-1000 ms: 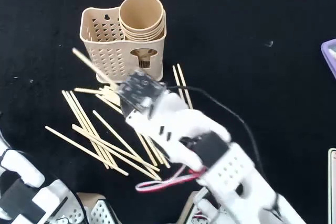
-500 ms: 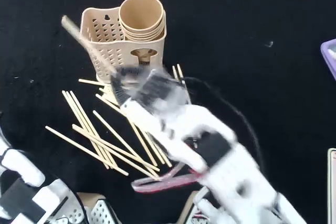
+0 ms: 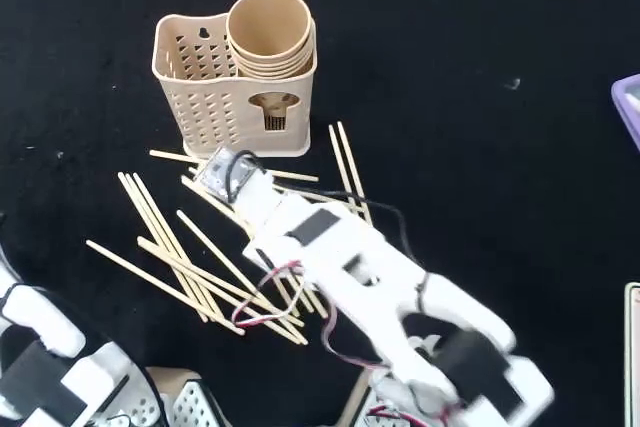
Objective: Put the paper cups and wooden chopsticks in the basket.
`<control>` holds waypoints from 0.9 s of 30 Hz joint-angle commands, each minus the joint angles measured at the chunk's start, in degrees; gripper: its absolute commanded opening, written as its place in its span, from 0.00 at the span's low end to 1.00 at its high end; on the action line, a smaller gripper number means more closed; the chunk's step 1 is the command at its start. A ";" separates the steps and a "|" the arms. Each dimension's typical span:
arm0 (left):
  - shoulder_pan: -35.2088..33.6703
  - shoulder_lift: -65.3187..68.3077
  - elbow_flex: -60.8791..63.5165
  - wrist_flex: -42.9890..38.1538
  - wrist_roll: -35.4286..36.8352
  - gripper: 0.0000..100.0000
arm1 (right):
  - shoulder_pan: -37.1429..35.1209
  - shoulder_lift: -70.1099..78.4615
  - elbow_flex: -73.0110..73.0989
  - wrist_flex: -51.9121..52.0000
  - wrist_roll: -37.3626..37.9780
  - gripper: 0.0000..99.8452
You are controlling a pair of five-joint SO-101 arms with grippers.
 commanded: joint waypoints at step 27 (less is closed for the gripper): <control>0.48 -1.93 -0.57 -0.70 0.00 0.24 | -0.88 11.03 -12.88 10.37 -3.16 0.12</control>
